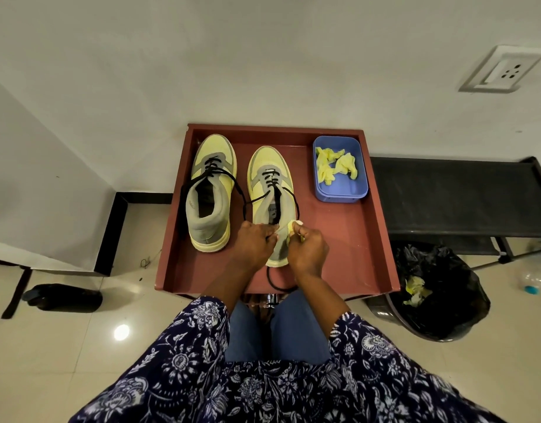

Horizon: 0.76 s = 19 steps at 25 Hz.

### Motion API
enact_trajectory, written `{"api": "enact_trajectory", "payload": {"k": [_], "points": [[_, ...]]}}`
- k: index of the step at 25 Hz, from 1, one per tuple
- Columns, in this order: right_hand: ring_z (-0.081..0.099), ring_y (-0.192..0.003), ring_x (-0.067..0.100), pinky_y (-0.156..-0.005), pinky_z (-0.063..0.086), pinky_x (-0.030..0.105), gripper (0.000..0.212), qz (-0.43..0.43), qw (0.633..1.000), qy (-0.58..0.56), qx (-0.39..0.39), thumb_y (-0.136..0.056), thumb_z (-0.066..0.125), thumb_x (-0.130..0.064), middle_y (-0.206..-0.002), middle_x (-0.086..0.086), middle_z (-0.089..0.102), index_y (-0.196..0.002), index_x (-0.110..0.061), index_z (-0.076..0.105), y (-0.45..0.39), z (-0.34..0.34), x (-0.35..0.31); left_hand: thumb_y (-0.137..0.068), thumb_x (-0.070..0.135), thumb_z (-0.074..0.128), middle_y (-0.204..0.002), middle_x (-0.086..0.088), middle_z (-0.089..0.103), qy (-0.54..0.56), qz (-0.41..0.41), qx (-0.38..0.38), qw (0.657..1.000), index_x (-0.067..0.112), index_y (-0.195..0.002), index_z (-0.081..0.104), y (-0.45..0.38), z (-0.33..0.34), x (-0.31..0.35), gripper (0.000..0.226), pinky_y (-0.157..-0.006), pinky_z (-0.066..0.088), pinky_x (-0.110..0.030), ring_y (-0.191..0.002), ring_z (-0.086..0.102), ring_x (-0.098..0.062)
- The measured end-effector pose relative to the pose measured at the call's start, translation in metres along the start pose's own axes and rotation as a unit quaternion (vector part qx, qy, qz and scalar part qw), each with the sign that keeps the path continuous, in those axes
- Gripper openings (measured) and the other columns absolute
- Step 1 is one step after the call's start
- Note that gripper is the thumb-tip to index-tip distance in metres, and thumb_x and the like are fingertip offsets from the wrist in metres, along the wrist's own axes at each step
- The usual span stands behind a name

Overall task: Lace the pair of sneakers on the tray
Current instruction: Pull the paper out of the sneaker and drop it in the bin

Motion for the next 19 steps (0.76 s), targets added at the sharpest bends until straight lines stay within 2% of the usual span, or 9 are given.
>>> {"api": "enact_trajectory", "payload": {"k": [2,4,6,8,11,13,15,19], "points": [[0.059,-0.105,0.031,-0.094,0.045,0.032,0.027,-0.010,1.000,0.005,-0.008,-0.087,0.053,0.000,-0.112,0.019,0.064,-0.112,-0.002,0.065,0.012,0.004,0.010,-0.097,0.021,0.042,-0.132,-0.008,0.056,-0.009,0.001,-0.001,1.000,0.011,-0.131,0.050,0.000,0.000,0.001,0.036,-0.092,0.022,-0.022,-0.117,0.045,-0.030],[0.060,-0.104,0.031,-0.087,0.045,0.026,0.025,-0.011,1.000,-0.001,-0.018,-0.089,0.053,-0.001,-0.111,0.018,0.064,-0.111,0.000,0.065,0.024,0.010,0.022,-0.097,0.020,0.041,-0.133,-0.008,0.055,-0.007,-0.002,-0.001,1.000,0.011,-0.131,0.050,0.000,0.000,0.001,0.036,-0.092,0.022,-0.022,-0.118,0.045,-0.029],[0.061,-0.103,0.029,-0.082,0.042,0.020,0.024,0.004,1.000,-0.021,-0.018,-0.090,0.054,-0.003,-0.110,0.017,0.066,-0.110,0.001,0.066,0.030,0.014,0.029,-0.097,0.020,0.041,-0.133,-0.007,0.055,-0.012,-0.004,-0.001,1.000,0.011,-0.131,0.050,0.000,0.000,0.001,0.036,-0.093,0.023,-0.022,-0.117,0.045,-0.029],[0.062,-0.104,0.027,-0.083,0.041,0.017,0.023,0.030,0.998,-0.056,-0.011,-0.088,0.055,-0.002,-0.110,0.015,0.067,-0.109,0.001,0.066,0.027,0.013,0.031,-0.098,0.021,0.040,-0.134,-0.008,0.054,-0.016,0.001,-0.005,1.000,0.011,-0.131,0.050,0.000,-0.001,0.002,0.036,-0.093,0.023,-0.023,-0.117,0.046,-0.029],[0.062,-0.106,0.025,-0.090,0.043,0.020,0.026,0.058,0.995,-0.083,0.004,-0.086,0.056,0.001,-0.114,0.013,0.066,-0.109,-0.001,0.066,0.022,0.012,0.030,-0.098,0.020,0.040,-0.133,-0.009,0.055,-0.012,0.015,-0.008,1.000,0.010,-0.131,0.050,0.000,-0.001,0.002,0.036,-0.093,0.022,-0.023,-0.117,0.048,-0.028],[0.062,-0.106,0.026,-0.096,0.047,0.028,0.026,0.073,0.993,-0.087,0.019,-0.086,0.056,0.000,-0.113,0.013,0.067,-0.109,-0.003,0.067,0.017,0.011,0.029,-0.097,0.019,0.041,-0.131,-0.010,0.056,-0.002,0.016,-0.008,1.000,0.009,-0.130,0.051,0.000,0.000,0.001,0.035,-0.093,0.022,-0.023,-0.116,0.048,-0.029],[0.064,-0.103,0.026,-0.096,0.050,0.036,0.026,0.089,0.992,-0.091,0.022,-0.086,0.055,0.000,-0.110,0.012,0.069,-0.108,-0.005,0.068,0.005,0.009,0.028,-0.097,0.019,0.042,-0.131,-0.009,0.056,0.000,0.015,-0.012,1.000,0.010,-0.130,0.051,-0.001,0.001,-0.002,0.036,-0.093,0.022,-0.023,-0.116,0.049,-0.028],[0.063,-0.096,0.018,-0.088,0.050,0.027,0.032,0.109,0.990,-0.091,-0.024,-0.083,0.053,0.002,-0.110,0.007,0.069,-0.110,-0.007,0.067,-0.032,0.002,0.011,-0.097,0.020,0.041,-0.133,-0.007,0.055,-0.005,0.020,-0.023,1.000,0.012,-0.131,0.051,-0.004,0.003,-0.003,0.036,-0.095,0.021,-0.022,-0.116,0.048,-0.026]]}}
Point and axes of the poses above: each hand's wrist, its own y-axis away from the middle knuckle, its own z-axis out of the palm, x = y × z, the point moved 3 cm from there along -y, towards the middle knuckle
